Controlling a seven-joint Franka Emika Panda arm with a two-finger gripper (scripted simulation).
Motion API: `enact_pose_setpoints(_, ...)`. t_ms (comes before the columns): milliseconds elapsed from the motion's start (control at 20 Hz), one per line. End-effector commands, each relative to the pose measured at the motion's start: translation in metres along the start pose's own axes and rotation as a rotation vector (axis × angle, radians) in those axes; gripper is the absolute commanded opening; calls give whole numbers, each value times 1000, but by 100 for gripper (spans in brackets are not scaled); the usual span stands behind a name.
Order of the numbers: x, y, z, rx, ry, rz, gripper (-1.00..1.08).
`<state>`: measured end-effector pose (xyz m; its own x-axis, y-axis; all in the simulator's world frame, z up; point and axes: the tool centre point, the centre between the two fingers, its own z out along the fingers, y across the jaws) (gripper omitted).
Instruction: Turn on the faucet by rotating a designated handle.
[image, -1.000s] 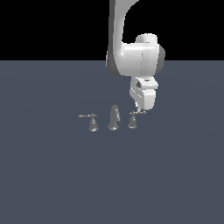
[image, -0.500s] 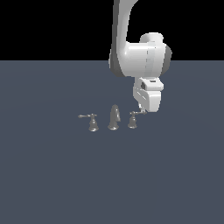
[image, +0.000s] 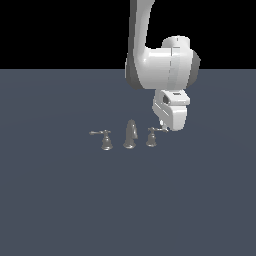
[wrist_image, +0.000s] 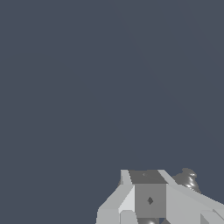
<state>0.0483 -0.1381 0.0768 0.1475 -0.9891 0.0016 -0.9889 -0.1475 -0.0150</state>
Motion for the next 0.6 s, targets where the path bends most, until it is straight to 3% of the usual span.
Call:
enact_pose_setpoints(0,-1,12,0,-10,-2,3,-100)
enact_pose_setpoints(450,-4,41,-1,-14,-2,9,-100)
enact_pose_setpoints(550,-4,32,0,-2,2,6,-100)
